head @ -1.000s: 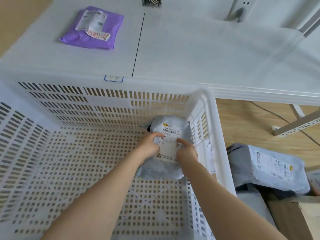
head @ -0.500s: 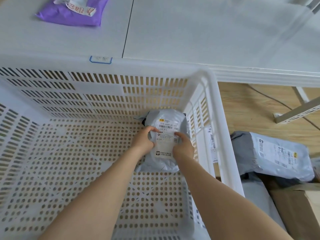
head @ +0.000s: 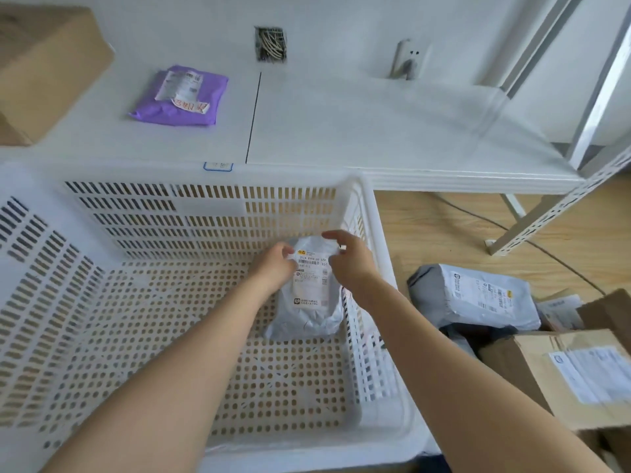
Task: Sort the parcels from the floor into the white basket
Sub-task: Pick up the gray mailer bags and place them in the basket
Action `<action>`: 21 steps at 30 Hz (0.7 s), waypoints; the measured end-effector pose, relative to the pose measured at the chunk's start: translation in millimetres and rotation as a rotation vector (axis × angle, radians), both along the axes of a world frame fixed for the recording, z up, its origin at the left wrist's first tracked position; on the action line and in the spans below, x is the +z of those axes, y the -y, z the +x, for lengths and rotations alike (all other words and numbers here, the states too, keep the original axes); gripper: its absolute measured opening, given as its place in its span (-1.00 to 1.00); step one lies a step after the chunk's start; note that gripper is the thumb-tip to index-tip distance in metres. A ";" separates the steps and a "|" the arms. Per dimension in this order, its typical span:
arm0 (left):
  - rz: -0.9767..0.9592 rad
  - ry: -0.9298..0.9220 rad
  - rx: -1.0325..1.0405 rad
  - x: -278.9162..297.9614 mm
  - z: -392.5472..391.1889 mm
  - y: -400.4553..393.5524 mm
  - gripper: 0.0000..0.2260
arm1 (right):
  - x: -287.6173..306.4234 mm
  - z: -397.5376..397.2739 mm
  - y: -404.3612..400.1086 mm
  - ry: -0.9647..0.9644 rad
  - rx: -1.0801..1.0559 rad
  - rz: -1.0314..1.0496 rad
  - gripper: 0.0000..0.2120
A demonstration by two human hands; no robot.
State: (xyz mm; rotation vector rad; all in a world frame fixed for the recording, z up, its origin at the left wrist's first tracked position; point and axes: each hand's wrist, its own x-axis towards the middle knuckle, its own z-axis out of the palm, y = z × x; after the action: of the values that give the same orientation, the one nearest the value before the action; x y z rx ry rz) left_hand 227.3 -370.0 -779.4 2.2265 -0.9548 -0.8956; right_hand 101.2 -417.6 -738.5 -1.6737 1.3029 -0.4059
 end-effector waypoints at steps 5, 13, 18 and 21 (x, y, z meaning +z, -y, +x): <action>-0.159 0.039 -0.032 58.7 -34.5 -13.6 -0.70 | 60.8 -52.2 -13.1 0.066 -0.071 -0.251 -0.51; -0.274 0.119 -0.101 112.0 -111.3 -16.7 -0.67 | 89.6 -157.9 -15.0 0.002 -0.236 -0.315 -0.49; -0.259 0.108 -0.195 118.4 -166.1 -8.2 -0.69 | 76.0 -216.2 -14.4 -0.028 -0.341 -0.239 -0.51; -0.231 0.092 -0.238 108.0 -197.1 -0.8 -0.76 | 56.8 -242.9 -11.3 -0.020 -0.381 -0.139 -0.54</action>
State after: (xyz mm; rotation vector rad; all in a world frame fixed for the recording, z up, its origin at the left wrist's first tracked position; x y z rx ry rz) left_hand 30.2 -369.3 -671.3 2.0004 -1.3174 -0.7458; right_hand -141.7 -406.4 -681.7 -1.5410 1.6454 -0.7196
